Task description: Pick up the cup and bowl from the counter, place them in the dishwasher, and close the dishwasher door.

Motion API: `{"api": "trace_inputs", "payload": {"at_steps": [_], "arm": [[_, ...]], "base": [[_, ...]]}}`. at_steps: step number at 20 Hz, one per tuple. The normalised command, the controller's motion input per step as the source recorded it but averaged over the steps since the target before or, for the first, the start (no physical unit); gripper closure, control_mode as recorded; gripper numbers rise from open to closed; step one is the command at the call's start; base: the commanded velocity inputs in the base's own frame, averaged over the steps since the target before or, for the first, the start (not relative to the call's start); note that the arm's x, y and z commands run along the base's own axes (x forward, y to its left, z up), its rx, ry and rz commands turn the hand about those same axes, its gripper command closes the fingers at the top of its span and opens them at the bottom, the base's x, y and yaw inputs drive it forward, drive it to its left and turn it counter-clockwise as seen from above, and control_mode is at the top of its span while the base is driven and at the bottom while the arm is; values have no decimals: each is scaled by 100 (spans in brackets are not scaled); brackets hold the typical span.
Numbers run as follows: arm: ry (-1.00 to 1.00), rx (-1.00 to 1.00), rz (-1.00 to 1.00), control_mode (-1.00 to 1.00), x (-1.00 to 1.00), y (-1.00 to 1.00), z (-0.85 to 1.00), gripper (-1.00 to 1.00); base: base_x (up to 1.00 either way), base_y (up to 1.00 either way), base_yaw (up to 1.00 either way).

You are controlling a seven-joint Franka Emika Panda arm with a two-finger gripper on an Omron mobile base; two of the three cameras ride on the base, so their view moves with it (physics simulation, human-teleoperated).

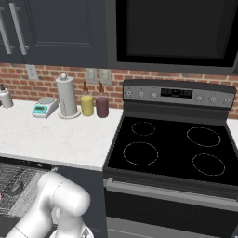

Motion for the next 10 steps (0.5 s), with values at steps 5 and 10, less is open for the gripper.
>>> {"api": "trace_inputs", "payload": {"at_steps": [5, 10], "arm": [[-13, -7, 1, -100, 46, 0, -3, -100], [-6, -8, 0, -100, 43, 0, -5, -100]], "base": [[0, 0, 0], [0, 0, 0]]}}
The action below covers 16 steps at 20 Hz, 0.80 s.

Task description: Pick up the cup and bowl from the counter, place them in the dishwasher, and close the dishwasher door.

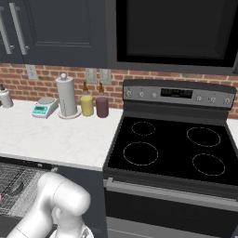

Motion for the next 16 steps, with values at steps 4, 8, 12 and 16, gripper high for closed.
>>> {"api": "trace_inputs", "payload": {"at_steps": [4, 8, 12, 16], "arm": [[1, -12, 0, -100, 11, 0, 0, -100], [7, -19, 0, -100, 14, 0, 0, -100], [4, -24, -2, -100, 27, -8, 0, -100], [9, -30, -9, -100, 43, -30, -1, -100]], "base": [[0, 0, 0], [0, 0, 0], [0, 0, 0], [0, 0, 0]]}}
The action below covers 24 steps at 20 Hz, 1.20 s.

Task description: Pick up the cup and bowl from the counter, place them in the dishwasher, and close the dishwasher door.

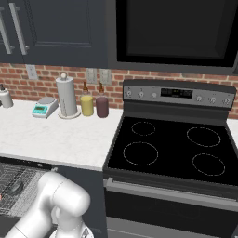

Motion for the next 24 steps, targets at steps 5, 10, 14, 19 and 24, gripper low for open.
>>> {"api": "trace_inputs", "payload": {"at_steps": [5, 10, 14, 19, 24], "arm": [[3, -31, -12, -100, 43, -46, -1, -100], [-3, -22, -12, -100, 23, -44, 0, -100], [-6, -15, -9, -100, 15, -28, 0, -100], [-11, -7, -1, -100, 3, -5, 0, -100], [-27, 0, 19, -100, -30, 34, 7, -100]], "base": [[0, 0, 0], [0, 0, 0], [0, 0, 0], [0, 0, 0], [0, 0, 0]]}}
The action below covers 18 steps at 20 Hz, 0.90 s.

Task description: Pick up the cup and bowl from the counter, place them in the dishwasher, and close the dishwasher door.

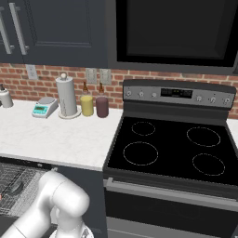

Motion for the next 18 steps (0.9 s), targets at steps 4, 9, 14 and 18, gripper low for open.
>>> {"api": "trace_inputs", "payload": {"at_steps": [4, 9, 14, 18], "arm": [[-19, -6, 27, -100, -28, 56, -1, -100], [1, -28, 25, -100, 1, 67, -32, -100], [11, -47, 24, -100, 33, 75, -69, -100], [7, -54, 26, -100, 16, 39, -100, -100]], "base": [[0, 0, 0], [0, 0, 0], [0, 0, 0], [0, 0, 0]]}}
